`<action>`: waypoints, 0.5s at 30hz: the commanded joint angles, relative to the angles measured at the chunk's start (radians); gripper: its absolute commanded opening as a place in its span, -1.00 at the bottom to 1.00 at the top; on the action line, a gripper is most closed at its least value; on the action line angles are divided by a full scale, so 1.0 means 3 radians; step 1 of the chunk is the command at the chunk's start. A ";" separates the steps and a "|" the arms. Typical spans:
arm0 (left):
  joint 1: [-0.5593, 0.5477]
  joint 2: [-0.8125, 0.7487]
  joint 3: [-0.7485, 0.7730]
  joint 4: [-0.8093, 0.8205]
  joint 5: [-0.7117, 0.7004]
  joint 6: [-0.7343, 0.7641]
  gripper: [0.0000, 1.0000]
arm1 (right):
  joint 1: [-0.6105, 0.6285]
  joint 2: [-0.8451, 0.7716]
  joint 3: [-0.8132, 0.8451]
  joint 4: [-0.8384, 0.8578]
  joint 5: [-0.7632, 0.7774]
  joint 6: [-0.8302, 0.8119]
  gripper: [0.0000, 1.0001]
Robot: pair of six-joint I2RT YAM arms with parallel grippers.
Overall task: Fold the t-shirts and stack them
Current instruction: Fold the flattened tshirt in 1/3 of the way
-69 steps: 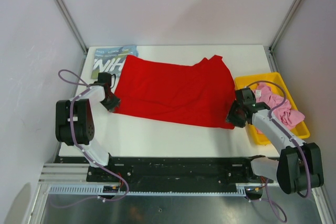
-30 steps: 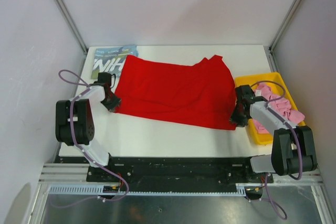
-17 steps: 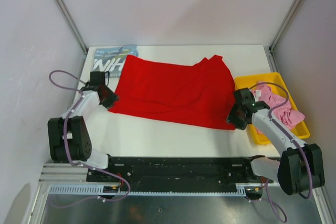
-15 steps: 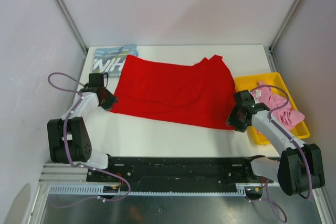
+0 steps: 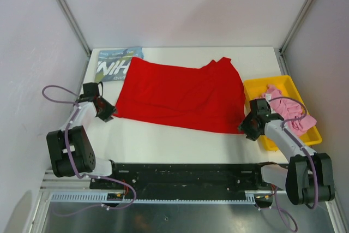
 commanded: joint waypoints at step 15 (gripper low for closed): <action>0.0050 -0.0008 -0.0078 0.0074 0.0099 0.0043 -0.24 | -0.0062 -0.0111 -0.0003 0.0188 0.0012 0.0012 0.07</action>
